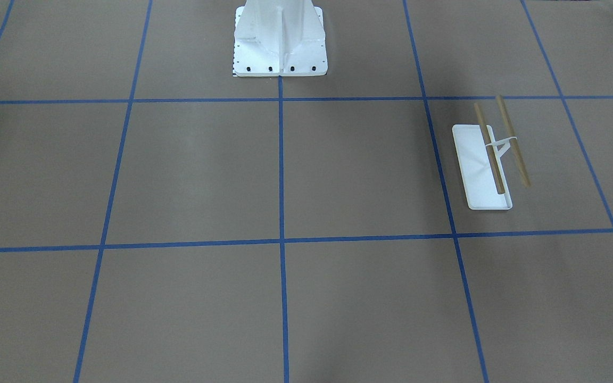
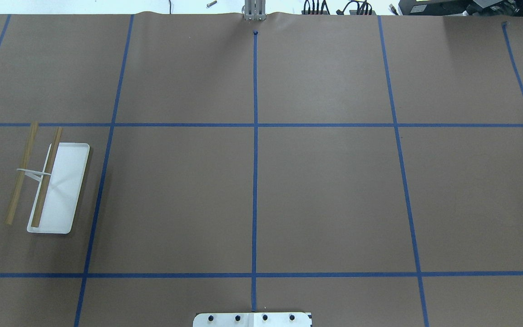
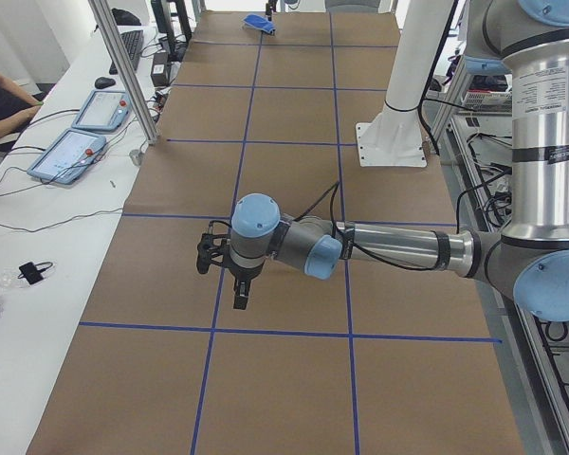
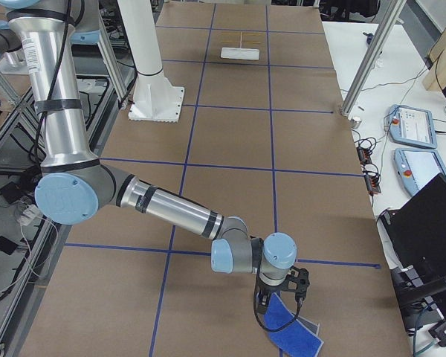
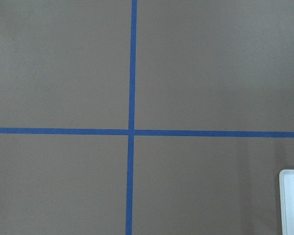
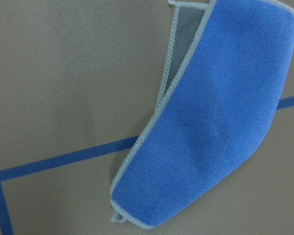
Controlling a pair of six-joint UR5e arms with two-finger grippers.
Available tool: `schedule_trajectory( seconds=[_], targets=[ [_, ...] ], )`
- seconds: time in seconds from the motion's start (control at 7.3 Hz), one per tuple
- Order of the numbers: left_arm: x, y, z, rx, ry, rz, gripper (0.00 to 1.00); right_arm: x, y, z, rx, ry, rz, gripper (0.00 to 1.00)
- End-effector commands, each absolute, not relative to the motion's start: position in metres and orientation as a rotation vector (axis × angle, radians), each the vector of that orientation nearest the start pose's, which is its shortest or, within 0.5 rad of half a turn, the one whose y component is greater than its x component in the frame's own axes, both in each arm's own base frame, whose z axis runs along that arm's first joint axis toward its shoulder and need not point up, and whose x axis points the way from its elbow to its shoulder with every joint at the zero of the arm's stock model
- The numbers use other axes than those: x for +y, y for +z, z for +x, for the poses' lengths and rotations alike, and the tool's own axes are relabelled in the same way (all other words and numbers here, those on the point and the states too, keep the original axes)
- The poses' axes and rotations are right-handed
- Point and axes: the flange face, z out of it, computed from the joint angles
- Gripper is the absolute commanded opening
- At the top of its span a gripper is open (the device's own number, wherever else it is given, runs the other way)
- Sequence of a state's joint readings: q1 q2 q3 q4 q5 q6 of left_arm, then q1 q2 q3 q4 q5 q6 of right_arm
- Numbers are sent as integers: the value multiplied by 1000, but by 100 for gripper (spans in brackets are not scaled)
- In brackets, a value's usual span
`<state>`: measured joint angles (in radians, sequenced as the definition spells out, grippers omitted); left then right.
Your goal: Hang towel on rack
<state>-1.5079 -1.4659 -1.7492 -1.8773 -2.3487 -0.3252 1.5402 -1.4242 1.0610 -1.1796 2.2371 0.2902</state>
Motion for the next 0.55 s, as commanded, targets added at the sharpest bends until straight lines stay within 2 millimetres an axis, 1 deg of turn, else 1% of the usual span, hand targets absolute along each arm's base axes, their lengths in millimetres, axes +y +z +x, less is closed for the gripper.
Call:
schedule_trajectory(
  seconds=[0.0, 0.14, 0.41],
  targets=[
    [-468, 587, -34, 824, -100, 201, 98, -551, 796, 40, -660, 215, -90, 100],
    [-468, 587, -34, 824, -101, 202, 98, -561, 797, 33, -655, 206, -99, 100],
    [-468, 586, -34, 824, -99, 204, 98, -556, 811, 31, -652, 212, -128, 100]
  ],
)
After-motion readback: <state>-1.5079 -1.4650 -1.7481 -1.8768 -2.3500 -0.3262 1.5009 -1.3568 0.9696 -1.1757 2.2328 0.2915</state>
